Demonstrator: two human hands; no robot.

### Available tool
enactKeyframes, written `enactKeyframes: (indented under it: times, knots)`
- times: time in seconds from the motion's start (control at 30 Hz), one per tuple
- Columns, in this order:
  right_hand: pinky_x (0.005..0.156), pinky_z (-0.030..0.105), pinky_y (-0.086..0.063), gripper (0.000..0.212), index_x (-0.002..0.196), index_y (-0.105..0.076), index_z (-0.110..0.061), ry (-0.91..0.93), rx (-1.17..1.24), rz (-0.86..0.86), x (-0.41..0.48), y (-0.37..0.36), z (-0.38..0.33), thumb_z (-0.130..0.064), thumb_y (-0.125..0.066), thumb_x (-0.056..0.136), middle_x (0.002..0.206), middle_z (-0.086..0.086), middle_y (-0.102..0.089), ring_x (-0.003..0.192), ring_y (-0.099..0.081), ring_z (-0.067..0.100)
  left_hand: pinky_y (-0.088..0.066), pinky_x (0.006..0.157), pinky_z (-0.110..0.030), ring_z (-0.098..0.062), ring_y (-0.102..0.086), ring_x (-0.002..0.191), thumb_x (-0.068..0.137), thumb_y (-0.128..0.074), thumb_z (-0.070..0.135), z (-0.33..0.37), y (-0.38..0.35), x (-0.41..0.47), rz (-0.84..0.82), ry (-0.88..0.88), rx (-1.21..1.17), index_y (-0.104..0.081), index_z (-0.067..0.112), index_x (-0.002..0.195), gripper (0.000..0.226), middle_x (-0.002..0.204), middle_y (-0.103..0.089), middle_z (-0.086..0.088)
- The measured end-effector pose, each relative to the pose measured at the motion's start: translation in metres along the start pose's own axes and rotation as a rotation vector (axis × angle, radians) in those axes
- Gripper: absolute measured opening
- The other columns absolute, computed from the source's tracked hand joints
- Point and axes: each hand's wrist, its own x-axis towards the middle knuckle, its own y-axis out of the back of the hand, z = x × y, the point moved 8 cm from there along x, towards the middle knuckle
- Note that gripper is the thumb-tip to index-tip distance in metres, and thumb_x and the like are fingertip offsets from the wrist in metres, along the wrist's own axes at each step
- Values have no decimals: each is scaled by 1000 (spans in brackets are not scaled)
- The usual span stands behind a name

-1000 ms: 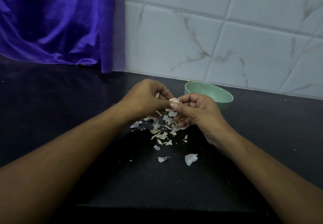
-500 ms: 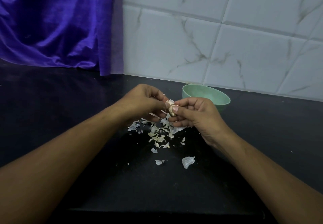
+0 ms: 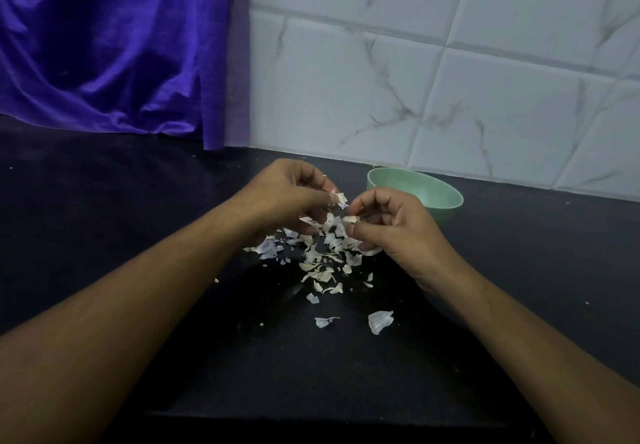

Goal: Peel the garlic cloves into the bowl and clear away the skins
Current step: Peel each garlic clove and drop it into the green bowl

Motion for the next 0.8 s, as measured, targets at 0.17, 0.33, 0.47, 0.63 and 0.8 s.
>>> enactKeyframes:
  times: [0.17, 0.33, 0.47, 0.63, 0.8]
  knots:
    - [54, 26, -58, 15, 96, -69, -1, 5, -18, 9, 1, 0, 1, 12, -70, 88, 82, 13, -67, 67, -65, 12, -63, 67, -35, -17, -72, 75, 93, -77, 13, -2, -6, 0, -32, 9, 14, -71, 5, 102, 13, 79, -75, -6]
    - [52, 28, -56, 18, 105, -70, -6, 75, 24, 17, 0, 0, -6, 2, -75, 90, 83, 5, -72, 70, -67, 22, -63, 72, -38, -15, -74, 74, 92, -79, 19, -3, -8, 0, -51, 5, 34, -70, 6, 100, 17, 78, -75, -4]
    - [53, 31, -59, 22, 109, -71, -4, 124, 86, 15, 0, -2, -14, -1, -78, 88, 93, 18, -74, 70, -68, 30, -63, 69, -34, -17, -72, 77, 91, -79, 19, -4, -12, 0, -61, 13, -52, -72, 7, 93, 13, 83, -72, -8]
    - [54, 30, -58, 18, 103, -72, -1, 88, 211, 88, -1, 5, -11, 3, -77, 87, 81, 15, -72, 68, -67, 25, -61, 58, -25, -14, -72, 71, 95, -74, 12, -3, -16, -1, -61, 5, -134, -72, 7, 96, 5, 81, -73, -8]
    - [57, 31, -60, 13, 101, -72, -1, 57, 217, 81, -1, 3, -9, -2, -77, 89, 79, 12, -73, 68, -69, 24, -61, 59, -28, -16, -73, 69, 96, -71, 9, -1, -19, -1, -56, -23, -129, -67, 7, 99, 5, 80, -75, -10]
